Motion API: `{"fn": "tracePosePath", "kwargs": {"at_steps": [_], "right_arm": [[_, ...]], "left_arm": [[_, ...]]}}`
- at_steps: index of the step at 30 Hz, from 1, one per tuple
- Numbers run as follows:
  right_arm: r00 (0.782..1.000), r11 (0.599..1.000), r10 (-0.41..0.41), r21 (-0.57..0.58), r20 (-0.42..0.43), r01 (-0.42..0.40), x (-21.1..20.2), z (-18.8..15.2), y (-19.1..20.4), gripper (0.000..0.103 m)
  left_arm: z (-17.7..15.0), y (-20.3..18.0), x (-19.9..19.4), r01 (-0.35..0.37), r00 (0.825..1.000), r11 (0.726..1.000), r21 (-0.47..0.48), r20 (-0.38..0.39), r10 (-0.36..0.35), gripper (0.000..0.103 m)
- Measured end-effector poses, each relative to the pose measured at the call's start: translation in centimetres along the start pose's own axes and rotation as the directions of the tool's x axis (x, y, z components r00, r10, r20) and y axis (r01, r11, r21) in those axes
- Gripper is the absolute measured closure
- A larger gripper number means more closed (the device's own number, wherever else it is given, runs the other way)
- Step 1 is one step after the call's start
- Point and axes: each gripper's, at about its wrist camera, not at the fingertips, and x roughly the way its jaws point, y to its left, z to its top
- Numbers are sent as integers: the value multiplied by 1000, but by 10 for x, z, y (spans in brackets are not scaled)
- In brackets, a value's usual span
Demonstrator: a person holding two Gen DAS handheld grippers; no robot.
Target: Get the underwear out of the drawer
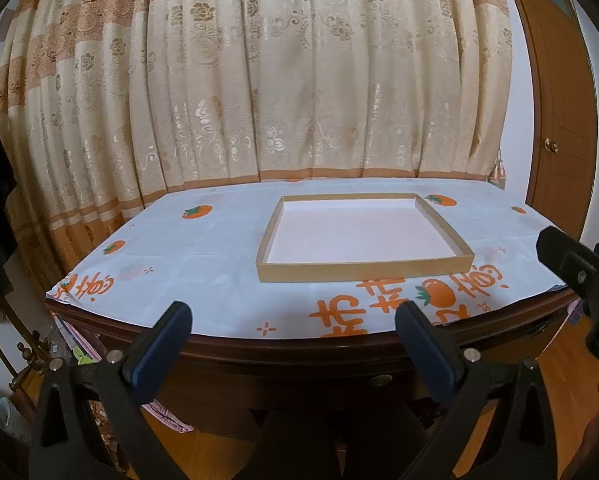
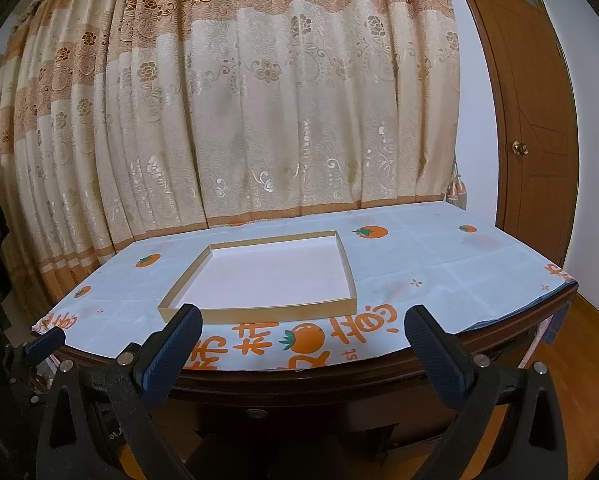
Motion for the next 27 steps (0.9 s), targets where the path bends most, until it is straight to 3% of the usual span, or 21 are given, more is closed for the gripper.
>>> {"fn": "tracePosePath", "kwargs": {"at_steps": [19,27], "right_arm": [[999,999,17,49,-45,-15,-6,-25,-7,0],[999,1000,15,19,-40,-14,-7,-25,-1,0]], "left_arm": [[-25,9,-11,9,1000,1000,16,-4,-9,0],[-23,13,-9,-15,1000,999,29,1,15,0]]}}
